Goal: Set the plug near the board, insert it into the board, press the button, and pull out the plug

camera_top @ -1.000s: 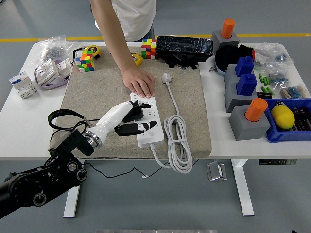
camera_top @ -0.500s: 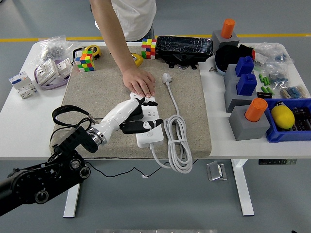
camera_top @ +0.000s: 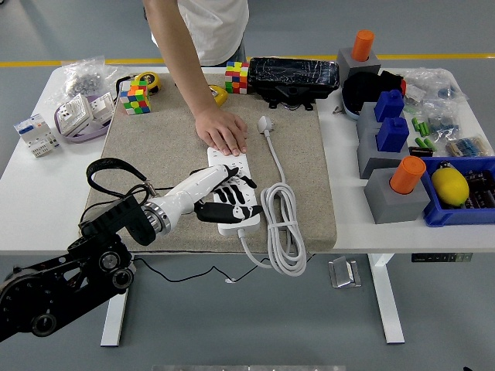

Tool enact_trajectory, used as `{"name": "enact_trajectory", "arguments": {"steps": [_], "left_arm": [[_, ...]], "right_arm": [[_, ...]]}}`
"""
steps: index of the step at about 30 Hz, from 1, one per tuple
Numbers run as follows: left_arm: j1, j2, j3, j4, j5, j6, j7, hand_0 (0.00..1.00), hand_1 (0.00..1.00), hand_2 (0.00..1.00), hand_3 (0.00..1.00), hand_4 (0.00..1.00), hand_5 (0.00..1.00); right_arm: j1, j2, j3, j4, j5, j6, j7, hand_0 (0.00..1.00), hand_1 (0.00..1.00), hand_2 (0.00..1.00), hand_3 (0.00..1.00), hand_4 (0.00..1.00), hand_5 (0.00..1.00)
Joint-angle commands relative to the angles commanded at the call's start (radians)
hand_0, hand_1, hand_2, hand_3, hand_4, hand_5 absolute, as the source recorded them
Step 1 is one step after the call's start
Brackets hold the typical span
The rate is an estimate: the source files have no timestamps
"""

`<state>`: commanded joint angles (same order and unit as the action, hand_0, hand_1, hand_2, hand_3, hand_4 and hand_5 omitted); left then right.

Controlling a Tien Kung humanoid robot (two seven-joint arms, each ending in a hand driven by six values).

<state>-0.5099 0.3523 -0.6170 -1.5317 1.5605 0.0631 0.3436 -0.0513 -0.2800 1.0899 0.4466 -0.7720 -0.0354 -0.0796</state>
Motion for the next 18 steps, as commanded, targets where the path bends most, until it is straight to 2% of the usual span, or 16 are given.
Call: {"name": "enact_trajectory", "arguments": {"steps": [2,5,6,7,17,18], "left_arm": [[-0.002,0.002,0.005,-0.006,-0.001,-0.044,0.043,0.092,0.081,0.155,0.869,0.589,0.002],[-0.007,0.002,0.012,-0.004,-0.001,-0.079,0.082,0.092,0.081,0.155,0.869,0.589,0.002],[-0.008,0.001,0.014,-0.002,-0.005,-0.092,0.096,0.077,0.075,0.147,0.927,0.702,0.002],[-0.009,0.001,0.015,0.001,-0.009,-0.103,0.109,0.077,0.075,0.147,0.927,0.702,0.002],[-0.007,0.004,0.028,0.019,-0.043,-0.14,0.139,0.072,0.073,0.145,0.936,0.721,0.002],[-0.007,0.004,0.028,0.022,-0.042,-0.144,0.142,0.069,0.073,0.147,0.903,0.715,0.002]], "right_arm": [[0.001,-0.001,-0.001,0.001,0.001,0.0,0.0,0.607,0.664,0.635,0.567,0.984,0.588],[0.003,-0.003,-0.003,0.002,0.001,0.0,0.0,0.607,0.664,0.635,0.567,0.984,0.588],[0.004,-0.003,-0.004,0.002,0.001,0.0,0.0,0.607,0.663,0.635,0.566,0.984,0.589],[0.004,-0.004,-0.005,0.002,0.001,0.0,0.0,0.607,0.663,0.635,0.566,0.984,0.589],[0.005,-0.008,-0.016,0.002,0.003,0.0,0.0,0.606,0.664,0.635,0.566,0.984,0.589],[0.005,-0.008,-0.017,0.002,0.003,0.001,0.0,0.606,0.664,0.634,0.567,0.984,0.589]]}}
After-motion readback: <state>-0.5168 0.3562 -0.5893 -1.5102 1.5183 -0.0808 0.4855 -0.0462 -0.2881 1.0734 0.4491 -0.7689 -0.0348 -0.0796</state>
